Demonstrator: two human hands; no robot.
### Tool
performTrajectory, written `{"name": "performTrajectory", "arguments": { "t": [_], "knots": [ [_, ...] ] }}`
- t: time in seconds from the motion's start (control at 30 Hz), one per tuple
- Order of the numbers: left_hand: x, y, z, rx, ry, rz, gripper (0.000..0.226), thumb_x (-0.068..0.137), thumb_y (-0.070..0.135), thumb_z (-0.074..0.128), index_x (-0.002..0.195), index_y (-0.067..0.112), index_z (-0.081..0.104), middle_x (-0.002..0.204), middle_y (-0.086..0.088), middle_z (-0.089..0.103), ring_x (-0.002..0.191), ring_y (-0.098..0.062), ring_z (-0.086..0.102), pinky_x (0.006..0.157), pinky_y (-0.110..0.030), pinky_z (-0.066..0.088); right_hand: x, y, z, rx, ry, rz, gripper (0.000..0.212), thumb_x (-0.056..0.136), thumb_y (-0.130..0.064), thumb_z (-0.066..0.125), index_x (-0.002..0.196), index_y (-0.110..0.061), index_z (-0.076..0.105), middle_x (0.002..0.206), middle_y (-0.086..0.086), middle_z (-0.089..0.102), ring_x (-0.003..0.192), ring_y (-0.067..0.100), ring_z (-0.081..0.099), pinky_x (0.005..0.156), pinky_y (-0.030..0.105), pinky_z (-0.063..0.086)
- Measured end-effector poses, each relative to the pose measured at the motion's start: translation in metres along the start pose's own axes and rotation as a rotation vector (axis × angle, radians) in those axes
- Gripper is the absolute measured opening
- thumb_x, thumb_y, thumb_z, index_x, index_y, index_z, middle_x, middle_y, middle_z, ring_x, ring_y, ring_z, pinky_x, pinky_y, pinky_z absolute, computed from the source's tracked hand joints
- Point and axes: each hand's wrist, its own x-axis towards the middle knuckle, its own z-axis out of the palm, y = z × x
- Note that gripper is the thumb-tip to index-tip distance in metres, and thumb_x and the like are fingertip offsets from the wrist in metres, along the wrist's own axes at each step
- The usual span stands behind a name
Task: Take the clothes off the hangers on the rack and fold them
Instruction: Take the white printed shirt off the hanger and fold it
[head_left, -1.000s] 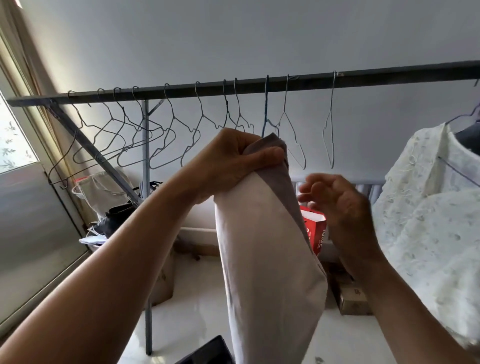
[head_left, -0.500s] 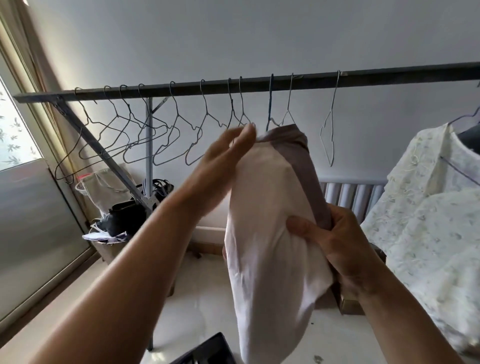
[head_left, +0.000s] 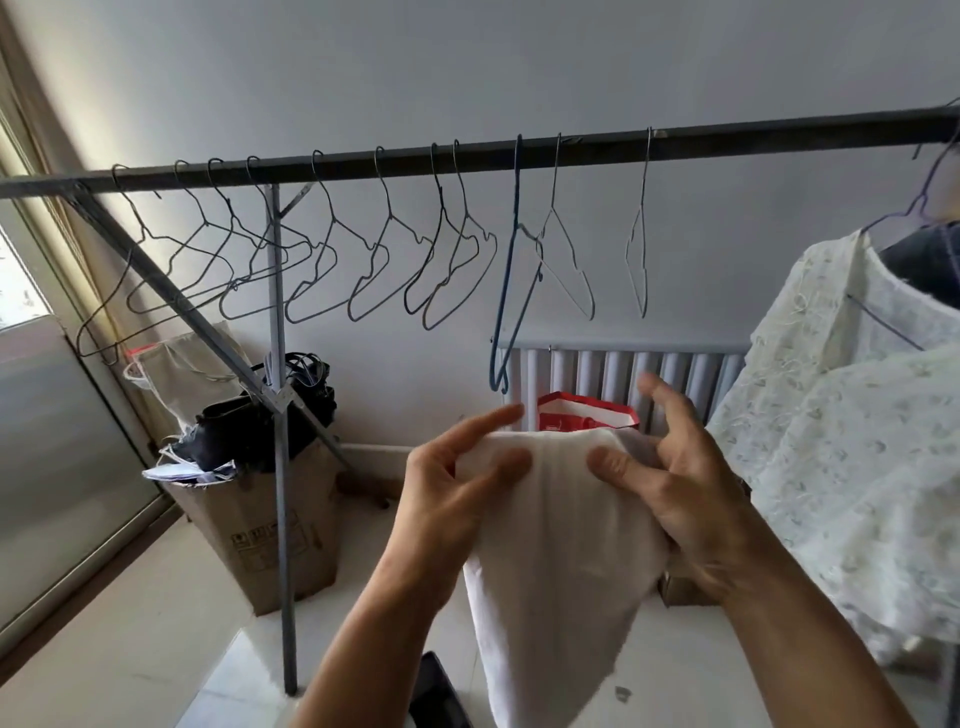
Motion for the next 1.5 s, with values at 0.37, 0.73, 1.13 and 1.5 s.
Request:
{"name": "performTrajectory", "arguments": {
  "t": [0.37, 0.73, 1.13, 1.5],
  "knots": [
    [0.011, 0.049, -0.014, 1.005, -0.056, 0.222, 0.023, 0.078, 0.036, 0.076, 0.101, 0.033, 0.074, 0.083, 0.016, 0.070, 0.084, -0.001, 0.064, 0.078, -0.022, 0.051, -0.006, -0.013, -0.005, -0.481, 0.057, -0.315, 0.009, 0.084, -0.028, 0.072, 0.091, -0.030, 0.065, 0.095, -0.011, 0.063, 0.085, 0.004, 0.060, 0.070, 0.022, 0.055],
    [0.023, 0.022, -0.017, -0.111, -0.080, -0.099, 0.070, 0.067, 0.072, 0.068, 0.082, 0.003, 0.070, 0.081, -0.015, 0.061, 0.066, -0.026, 0.054, 0.061, -0.030, 0.043, 0.012, -0.031, 0.005, 0.063, -0.020, -0.255, 0.045, 0.078, -0.034, 0.066, 0.095, 0.007, 0.061, 0.081, 0.019, 0.064, 0.074, 0.021, 0.061, 0.063, 0.027, 0.052],
    [0.005, -0.004, 0.000, -0.084, -0.045, -0.192, 0.023, 0.071, 0.026, 0.083, 0.080, 0.005, 0.076, 0.087, -0.019, 0.074, 0.075, -0.027, 0.071, 0.072, -0.037, 0.061, 0.018, -0.005, -0.017, 0.801, -0.250, 0.104, 0.066, 0.089, -0.059, 0.039, 0.124, -0.010, 0.066, 0.130, 0.019, 0.061, 0.124, 0.033, 0.057, 0.097, 0.045, 0.050],
    [0.020, -0.001, 0.002, 0.197, 0.076, -0.141, 0.039, 0.080, 0.047, 0.071, 0.078, 0.008, 0.073, 0.077, -0.012, 0.074, 0.067, -0.018, 0.067, 0.066, -0.036, 0.055, 0.002, 0.007, -0.002, 0.496, -0.056, 0.314, 0.025, 0.090, -0.017, 0.061, 0.111, -0.004, 0.067, 0.098, 0.016, 0.075, 0.085, 0.025, 0.074, 0.061, 0.030, 0.058]
  ]
}}
